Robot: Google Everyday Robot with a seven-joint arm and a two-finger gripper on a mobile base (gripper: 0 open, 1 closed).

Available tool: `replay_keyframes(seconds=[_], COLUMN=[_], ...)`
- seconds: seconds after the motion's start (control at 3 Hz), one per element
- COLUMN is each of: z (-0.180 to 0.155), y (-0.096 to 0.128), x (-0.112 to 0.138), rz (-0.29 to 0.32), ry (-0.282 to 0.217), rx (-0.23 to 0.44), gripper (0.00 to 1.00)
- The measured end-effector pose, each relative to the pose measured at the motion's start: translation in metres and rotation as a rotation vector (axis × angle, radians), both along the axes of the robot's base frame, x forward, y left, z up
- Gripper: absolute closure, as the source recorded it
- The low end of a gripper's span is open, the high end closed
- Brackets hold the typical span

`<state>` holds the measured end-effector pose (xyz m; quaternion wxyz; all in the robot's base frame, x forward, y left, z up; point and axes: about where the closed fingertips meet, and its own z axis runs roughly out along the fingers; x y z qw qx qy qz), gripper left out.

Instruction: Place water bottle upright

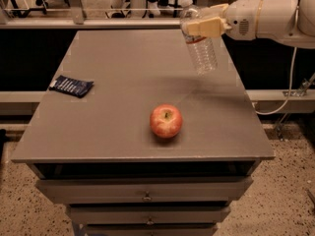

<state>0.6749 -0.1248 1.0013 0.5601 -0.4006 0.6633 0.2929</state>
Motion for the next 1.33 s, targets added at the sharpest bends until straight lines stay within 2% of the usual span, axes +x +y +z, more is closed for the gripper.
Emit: replay_keyframes(seconds=[0.33, 0.67, 1.0, 1.33], z=[-0.014, -0.024, -0.033, -0.044], y=[-0.006, -0.011, -0.014, -0.015], x=[-0.012, -0.016, -0.020, -0.026], rz=[0.043, 0.061, 0.069, 0.088], ry=[-0.087, -0.125, -0.154, -0.197], rx=[0.155, 0.225, 0.268, 0.299], gripper=[1.00, 1.00, 1.00, 0.80])
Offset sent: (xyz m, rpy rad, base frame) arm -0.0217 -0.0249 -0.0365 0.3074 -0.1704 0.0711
